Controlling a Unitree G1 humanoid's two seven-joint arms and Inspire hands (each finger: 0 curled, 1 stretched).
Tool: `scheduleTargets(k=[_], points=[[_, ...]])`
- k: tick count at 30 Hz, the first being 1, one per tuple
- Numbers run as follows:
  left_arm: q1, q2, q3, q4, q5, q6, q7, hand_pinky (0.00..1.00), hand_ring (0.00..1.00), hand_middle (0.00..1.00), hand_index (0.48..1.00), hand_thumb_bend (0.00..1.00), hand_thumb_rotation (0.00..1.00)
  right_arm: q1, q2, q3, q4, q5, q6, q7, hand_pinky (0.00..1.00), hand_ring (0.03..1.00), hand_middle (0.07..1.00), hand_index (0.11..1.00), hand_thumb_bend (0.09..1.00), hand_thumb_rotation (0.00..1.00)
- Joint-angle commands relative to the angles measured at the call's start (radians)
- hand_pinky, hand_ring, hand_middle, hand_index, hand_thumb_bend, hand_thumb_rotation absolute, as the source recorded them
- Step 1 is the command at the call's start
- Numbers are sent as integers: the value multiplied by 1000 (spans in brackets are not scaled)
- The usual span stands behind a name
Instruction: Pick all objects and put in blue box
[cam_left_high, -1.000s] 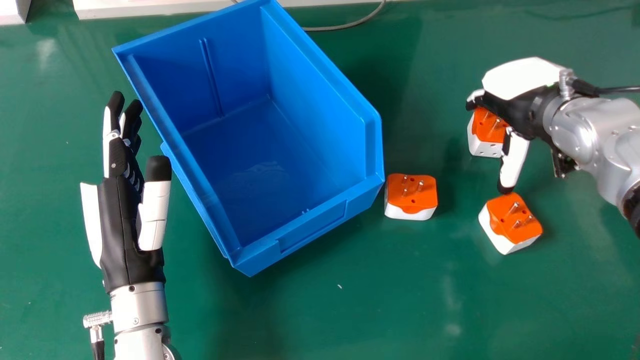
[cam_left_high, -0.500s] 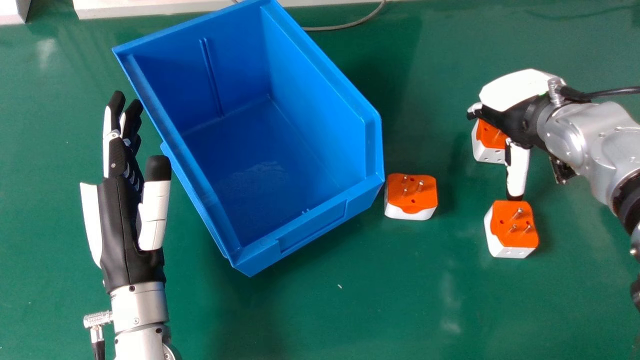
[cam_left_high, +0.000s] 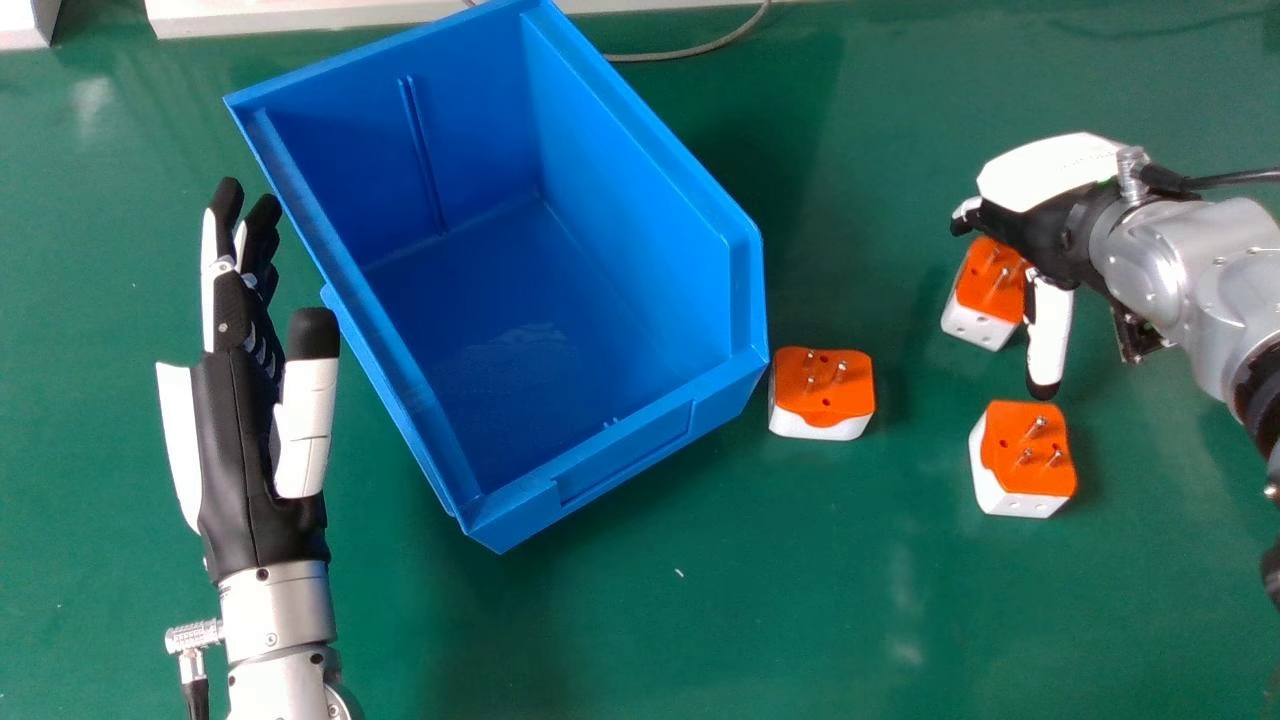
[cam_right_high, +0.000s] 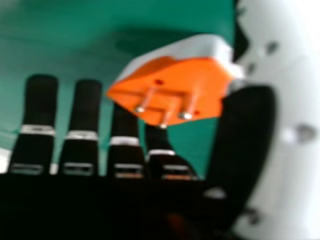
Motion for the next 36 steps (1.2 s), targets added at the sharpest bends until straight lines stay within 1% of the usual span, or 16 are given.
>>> scheduleTargets(k=[1,2,4,6,8,11,13,19,22,25,28,30,31,32,34,36], points=[[2,5,-3,-23,6,-8,-4,967,949,935,956,934,935,-35,-20,0,-10,4,-15,-24,440,597,707,869,842,80],[2,6,-3,-22,5,-9,-5,967,949,935,956,934,935,-34,-22,2,-10,2,-20,-29,440,597,707,869,842,80],[1,6,-3,-19,2,-12,-9,969,950,935,956,936,934,-34,-22,-2,-10,6,-28,-32,405,551,667,852,842,69],[0,7,-2,-14,4,-14,-8,969,950,935,956,936,934,-32,-24,-6,-9,11,-41,-42,405,551,667,852,842,69],[1,7,-2,-12,5,-12,-8,970,950,936,956,935,934,-33,-23,-7,-6,13,-48,-45,411,566,674,844,839,60],[-1,7,-1,-7,9,-12,-3,975,951,936,956,937,933,-34,-21,-8,-2,14,-55,-46,423,579,677,829,833,46],[-2,6,-1,-3,6,-15,-5,975,951,936,956,939,933,-33,-18,-9,2,15,-56,-48,425,583,677,823,830,39],[-2,7,-1,1,1,-15,-9,979,952,936,957,939,934,-28,-14,-3,3,9,-59,-53,444,605,692,810,824,31],[-5,6,0,6,5,-17,-4,980,953,937,958,938,934,-29,-8,-4,2,10,-50,-47,449,605,687,805,820,26],[-6,7,0,7,8,-17,-1,978,952,936,957,935,935,-28,-10,-2,-3,9,-56,-49,457,613,694,805,816,29],[-7,6,0,7,7,-17,-2,977,952,937,957,935,933,-29,-9,0,-6,6,-52,-50,469,629,711,805,816,32],[-8,6,0,10,9,-20,0,977,952,937,957,936,930,-27,-7,0,-8,5,-46,-53,472,633,718,805,815,34],[-10,7,0,14,6,-23,-3,976,952,937,957,936,930,-27,-7,-1,-9,7,-45,-51,473,634,721,805,815,35],[-11,7,1,18,6,-25,-2,976,952,937,957,936,930,-26,-8,-1,-11,8,-49,-53,473,634,721,805,815,35],[-13,7,1,20,8,-26,1,975,952,937,957,934,930,-27,-7,0,-13,6,-45,-51,479,639,727,805,815,36],[-12,7,0,18,10,-25,1,975,951,937,955,930,928,-25,-7,-2,-15,8,-46,-52,491,657,748,808,814,38]])
